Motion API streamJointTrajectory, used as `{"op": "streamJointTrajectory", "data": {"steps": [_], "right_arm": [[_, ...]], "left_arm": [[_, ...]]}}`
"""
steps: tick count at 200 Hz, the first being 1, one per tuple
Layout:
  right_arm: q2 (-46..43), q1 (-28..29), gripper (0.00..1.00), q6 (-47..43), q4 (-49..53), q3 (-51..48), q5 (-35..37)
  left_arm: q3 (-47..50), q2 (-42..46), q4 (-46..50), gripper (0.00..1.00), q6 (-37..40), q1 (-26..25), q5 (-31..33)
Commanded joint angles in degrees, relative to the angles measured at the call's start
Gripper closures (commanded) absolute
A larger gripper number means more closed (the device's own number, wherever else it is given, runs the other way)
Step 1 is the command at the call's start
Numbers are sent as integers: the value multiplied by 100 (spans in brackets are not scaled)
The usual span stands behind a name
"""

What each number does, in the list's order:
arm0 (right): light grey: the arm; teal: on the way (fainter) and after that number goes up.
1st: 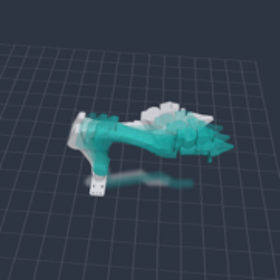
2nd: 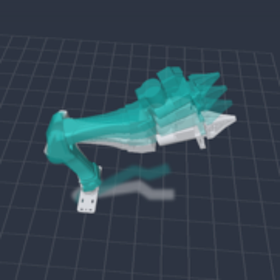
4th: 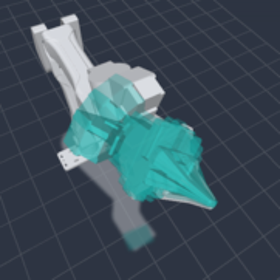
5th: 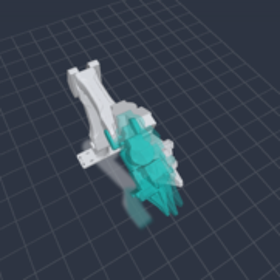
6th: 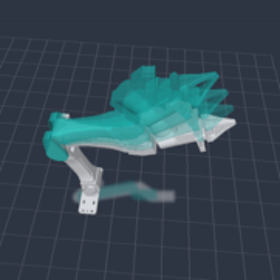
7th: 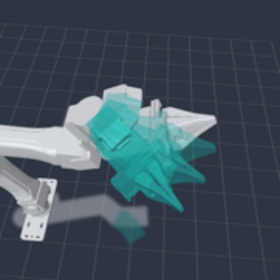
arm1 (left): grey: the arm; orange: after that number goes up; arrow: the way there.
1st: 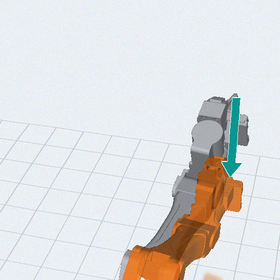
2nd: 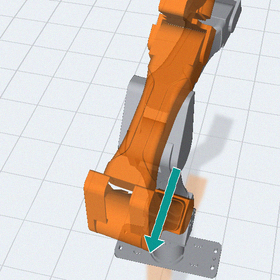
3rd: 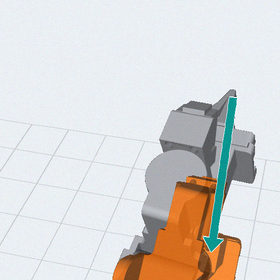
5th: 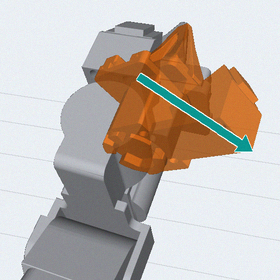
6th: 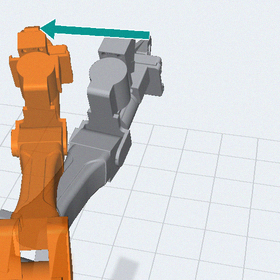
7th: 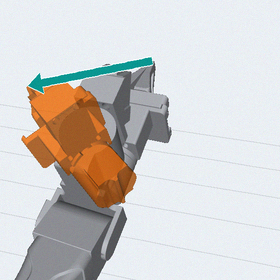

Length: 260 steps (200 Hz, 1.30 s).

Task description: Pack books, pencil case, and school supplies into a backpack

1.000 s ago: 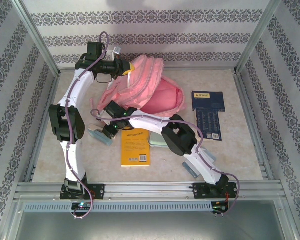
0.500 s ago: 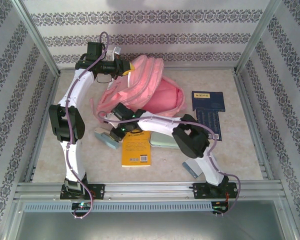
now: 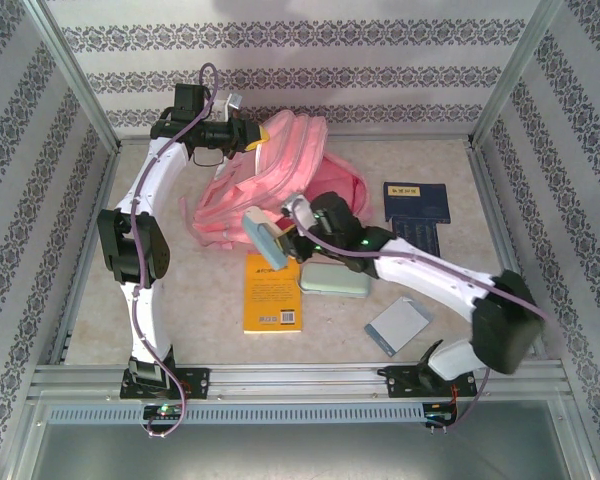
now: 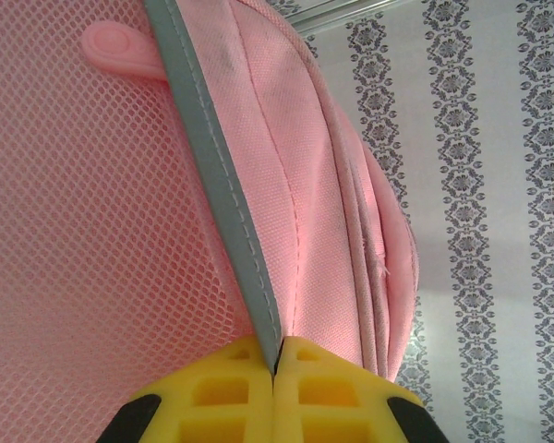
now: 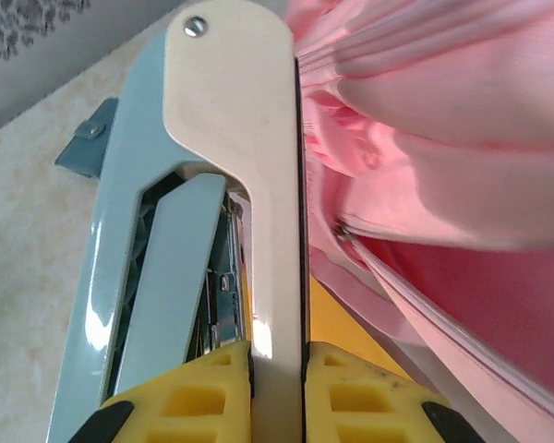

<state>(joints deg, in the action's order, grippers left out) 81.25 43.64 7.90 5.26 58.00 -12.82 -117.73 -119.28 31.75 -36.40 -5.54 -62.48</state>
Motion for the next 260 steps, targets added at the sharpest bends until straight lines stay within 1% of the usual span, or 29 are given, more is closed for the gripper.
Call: {"op": "streamJointTrajectory", "data": {"steps": [1, 28, 64, 75, 87, 109, 123, 140, 154, 177, 214, 240, 260], "right_arm": [[-759, -330, 100, 353, -552, -419, 259], [-1562, -1013, 100, 686, -625, -808, 170], [-2236, -1622, 100, 901, -454, -1017, 723], [-2375, -1848, 100, 1047, -378, -1051, 850], [-2485, -2059, 100, 1298, -326, -1108, 1081], [-2467, -2318, 100, 1552, -307, -1142, 1102], [-2362, -2368, 100, 1671, -323, -1140, 1007], [-2147, -2422, 100, 1793, -489, -1149, 714], [-1870, -2482, 100, 1836, -513, -1052, 384], [-1329, -2505, 100, 1971, -648, -830, -350], [-354, -2512, 100, 2465, -911, -462, -1242], [402, -2352, 100, 2472, -647, 116, -1354], [847, -2187, 100, 2432, -527, 484, -1160]], "left_arm": [[-4, 443, -191, 100, 135, 48, -158], [12, 543, -123, 100, 201, 0, -164], [92, 696, 30, 100, 370, -80, -220], [-6, 687, 191, 100, 498, -137, -256], [10, 702, 147, 100, 535, -183, -352], [52, 730, 70, 100, 532, -237, -527], [65, 764, 30, 100, 555, -238, -627], [85, 792, -135, 100, 487, -239, -823], [139, 831, -258, 100, 441, -245, -948], [256, 898, -390, 100, 460, -246, -1193], [281, 976, -709, 100, 338, -244, -1453], [286, 956, -853, 100, 252, -237, -1564], [359, 982, -903, 100, 281, -236, -1676]]}}
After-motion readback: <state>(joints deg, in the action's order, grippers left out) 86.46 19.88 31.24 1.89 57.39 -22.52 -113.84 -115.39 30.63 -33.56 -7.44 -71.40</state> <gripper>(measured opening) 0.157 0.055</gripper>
